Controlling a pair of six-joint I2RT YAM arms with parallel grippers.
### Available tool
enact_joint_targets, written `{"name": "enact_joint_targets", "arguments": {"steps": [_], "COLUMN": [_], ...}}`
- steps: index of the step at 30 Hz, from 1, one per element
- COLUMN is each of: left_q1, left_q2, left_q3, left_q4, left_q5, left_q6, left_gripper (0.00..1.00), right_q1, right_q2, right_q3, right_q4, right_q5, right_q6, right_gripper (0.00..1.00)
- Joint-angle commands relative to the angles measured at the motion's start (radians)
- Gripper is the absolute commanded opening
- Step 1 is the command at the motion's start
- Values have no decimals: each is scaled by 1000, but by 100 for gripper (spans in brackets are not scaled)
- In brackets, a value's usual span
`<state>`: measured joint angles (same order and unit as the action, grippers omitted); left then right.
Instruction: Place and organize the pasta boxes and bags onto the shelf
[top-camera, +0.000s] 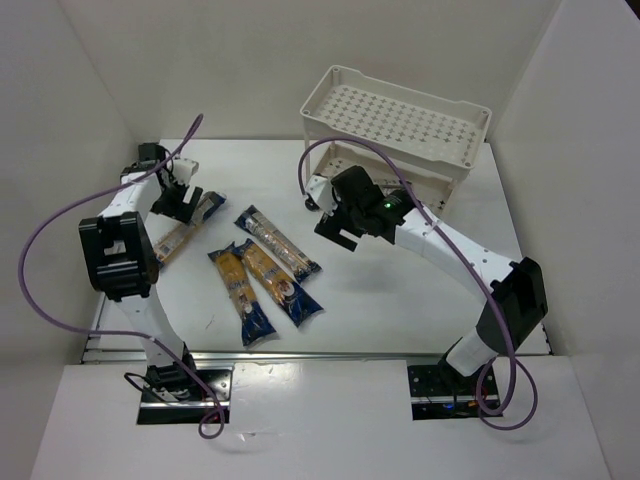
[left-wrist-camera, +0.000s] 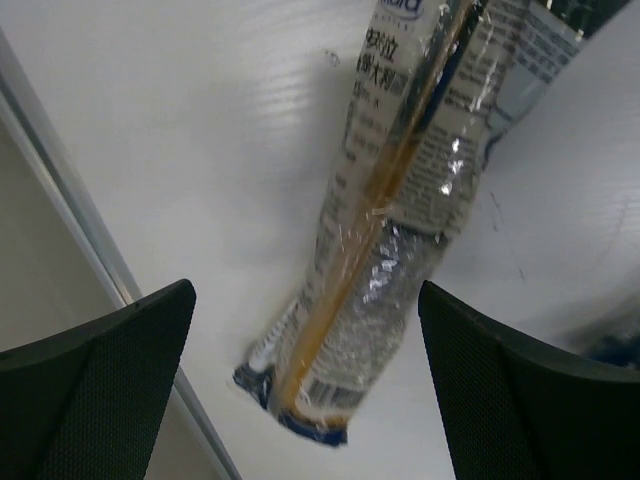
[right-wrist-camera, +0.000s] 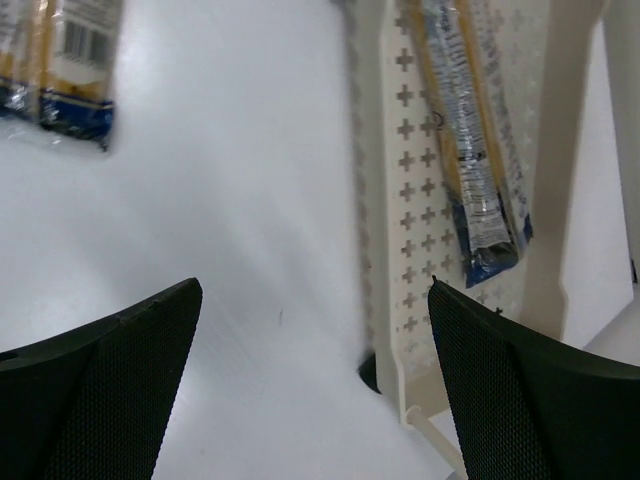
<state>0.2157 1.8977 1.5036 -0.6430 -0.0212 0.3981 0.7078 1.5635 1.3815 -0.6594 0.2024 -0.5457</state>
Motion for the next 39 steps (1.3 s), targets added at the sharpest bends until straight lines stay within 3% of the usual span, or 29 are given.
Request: {"name": "enact_joint_targets", "arguments": {"steps": [1,7,9,15,17,20,22,23,24,26,29,34,39], "left_q1": [-1,-1,-1,-1,-1,-1,8,8,8,8,8,-1,-71], "left_q2": [96,188,202,187,175,244,281,294,294,284,213,-89,-398], "left_q3": [55,44,53,20,-15,-11,39,50,50,37,-34,-120,-170], "left_q4": [16,29,-7,-47,-29,3,-10,-10,-10,17,57,126,178], "left_q5": [55,29,85,193,146,67,76,92,92,92,92,-20,-141], "left_q6": [77,148,157,180,193,160,127,127,110,99,123,163,307], "left_gripper": [99,99,99,97,95,87,75,47,28,0,0,0,0], "right_q1": [19,28,28,28,38,47,47,47,47,56,56,65,75], "right_q2": [-31,-31,-19,-8,1,1,1,1,1,1,-10,-45,-45], "right_q3": [63,82,91,102,111,122,131,131,131,143,154,249,385], "right_q4": [-80,-68,-68,-59,-49,-49,-49,-49,-49,-49,-49,-29,29], "right_q5": [-83,-58,-58,-23,-23,-23,-23,-23,-14,-5,-4,-17,-6], "right_q6": [-17,-26,-26,-39,-39,-39,-39,-39,-39,-39,-30,3,24], "right_gripper": [99,99,99,99,99,99,99,99,99,99,96,94,94]}}
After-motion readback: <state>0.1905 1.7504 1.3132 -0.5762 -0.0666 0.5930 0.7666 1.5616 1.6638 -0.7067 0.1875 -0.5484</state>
